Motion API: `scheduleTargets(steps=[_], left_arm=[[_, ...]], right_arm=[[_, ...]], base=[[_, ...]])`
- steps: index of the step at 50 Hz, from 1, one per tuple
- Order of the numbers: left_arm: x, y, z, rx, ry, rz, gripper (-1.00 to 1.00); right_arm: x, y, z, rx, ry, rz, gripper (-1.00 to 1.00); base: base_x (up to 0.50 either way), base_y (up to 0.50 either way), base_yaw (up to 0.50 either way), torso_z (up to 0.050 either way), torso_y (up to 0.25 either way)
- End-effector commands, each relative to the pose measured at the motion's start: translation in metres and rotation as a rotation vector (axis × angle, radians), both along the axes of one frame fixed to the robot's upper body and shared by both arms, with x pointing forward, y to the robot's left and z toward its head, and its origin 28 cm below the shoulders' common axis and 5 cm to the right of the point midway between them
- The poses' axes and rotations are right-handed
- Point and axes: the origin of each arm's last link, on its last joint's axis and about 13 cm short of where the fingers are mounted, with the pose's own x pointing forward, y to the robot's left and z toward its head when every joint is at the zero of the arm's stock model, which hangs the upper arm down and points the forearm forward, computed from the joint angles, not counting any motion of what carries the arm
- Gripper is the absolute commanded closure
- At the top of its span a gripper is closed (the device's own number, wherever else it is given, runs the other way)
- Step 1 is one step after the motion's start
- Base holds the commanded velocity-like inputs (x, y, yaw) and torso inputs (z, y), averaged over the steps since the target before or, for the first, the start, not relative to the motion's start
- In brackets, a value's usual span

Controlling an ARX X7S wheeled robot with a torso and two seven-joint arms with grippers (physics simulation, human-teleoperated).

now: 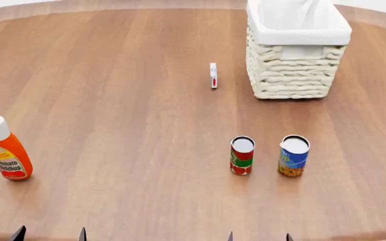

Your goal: Pick up the alphabet soup and the cream cheese box, and put them in the basket.

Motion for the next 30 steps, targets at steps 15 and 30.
scheduleTargets(steps=[15, 30], left_arm=[[-0.003, 0.002, 0.003, -0.001, -0.011, 0.003, -1.00], [-0.011, 0.003, 0.052, 0.028, -0.236, 0.015, -1.00]], right_arm=[[-0.002, 0.001, 0.009, -0.022, -0.029, 0.002, -1.00], [-0.015, 0.000, 0.064, -0.073, -0.227, 0.003, -1.00]], base=[[0.00, 0.00, 0.00, 0.000, 0.000], [0.00, 0.00, 0.00, 0.000, 0.000]])
